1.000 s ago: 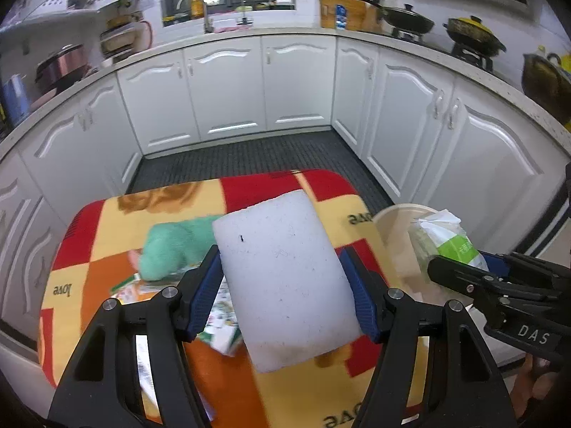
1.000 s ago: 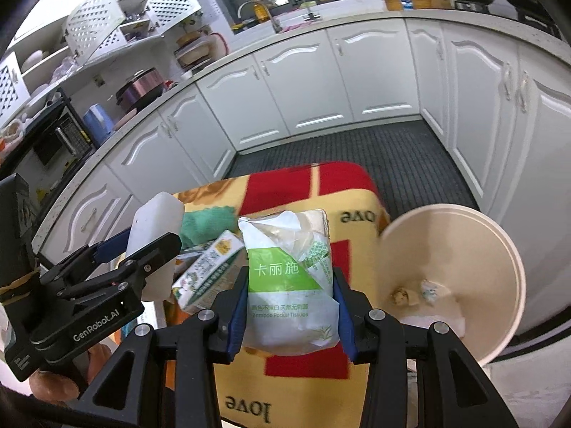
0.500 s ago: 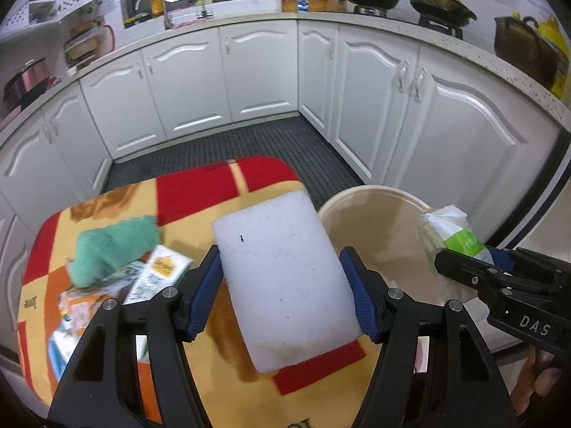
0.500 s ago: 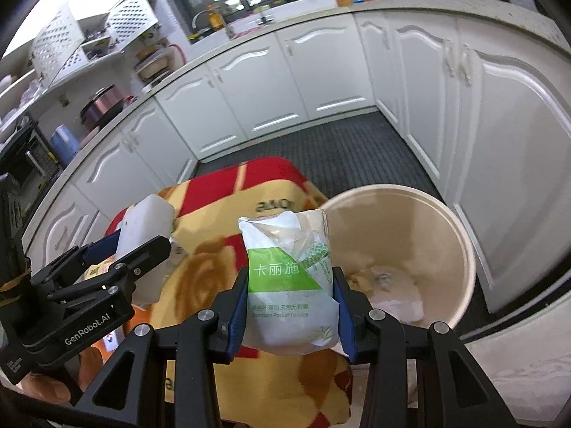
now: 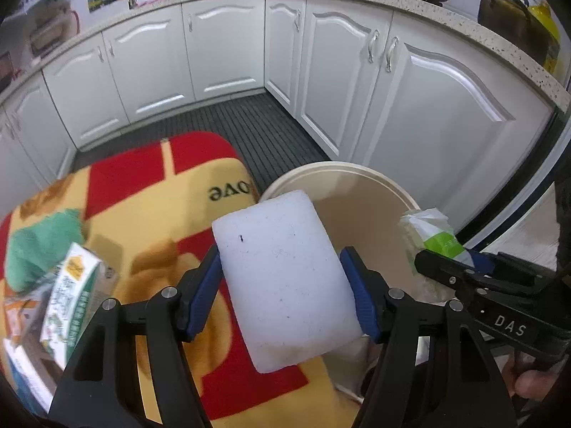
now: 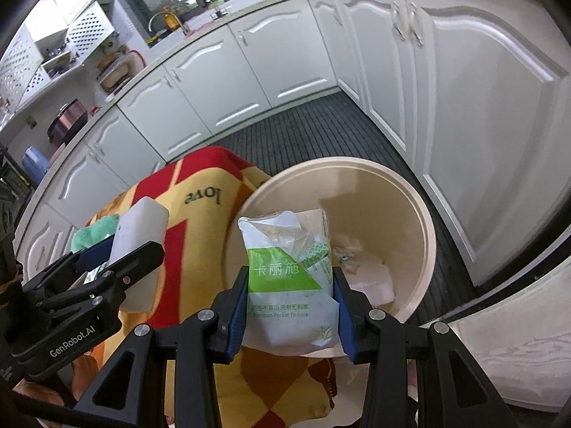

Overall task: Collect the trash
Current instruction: 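Carry the foam block and tissue pack with both grippers over the beige bin, then open both grippers to drop the foam block and tissue pack into the bin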

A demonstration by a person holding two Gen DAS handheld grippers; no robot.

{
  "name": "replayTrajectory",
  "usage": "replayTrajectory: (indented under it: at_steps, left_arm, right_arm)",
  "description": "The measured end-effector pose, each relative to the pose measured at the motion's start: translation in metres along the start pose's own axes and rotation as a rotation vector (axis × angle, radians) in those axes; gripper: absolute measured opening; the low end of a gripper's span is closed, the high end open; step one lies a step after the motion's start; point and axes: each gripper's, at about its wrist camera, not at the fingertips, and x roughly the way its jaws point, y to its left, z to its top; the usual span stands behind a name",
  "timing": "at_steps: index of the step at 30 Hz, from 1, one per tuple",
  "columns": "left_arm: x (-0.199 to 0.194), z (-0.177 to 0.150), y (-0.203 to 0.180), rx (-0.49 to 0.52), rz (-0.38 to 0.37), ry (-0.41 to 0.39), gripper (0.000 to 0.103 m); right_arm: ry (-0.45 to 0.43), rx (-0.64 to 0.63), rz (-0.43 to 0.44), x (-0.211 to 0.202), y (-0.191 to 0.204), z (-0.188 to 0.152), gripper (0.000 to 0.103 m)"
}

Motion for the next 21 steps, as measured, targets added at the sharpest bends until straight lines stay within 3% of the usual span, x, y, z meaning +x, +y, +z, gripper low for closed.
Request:
replayTrajectory:
  at_steps: [13, 16, 21]
  left_arm:
    - [0.025, 0.001, 0.001, -0.020, -0.066, 0.042, 0.068]
    - [0.028, 0.001, 0.005, -0.054, -0.114, 0.049, 0.070]
    - [0.032, 0.000, 0.011, -0.097, -0.160, 0.068, 0.071]
  right_arm:
    - [0.026, 0.049, -0.026, 0.021, -0.022, 0.004, 0.042]
    - [0.028, 0.054, -0.030, 0.025, -0.024, 0.004, 0.043]
    - [0.030, 0.095, -0.041, 0.031, -0.031, 0.007, 0.056]
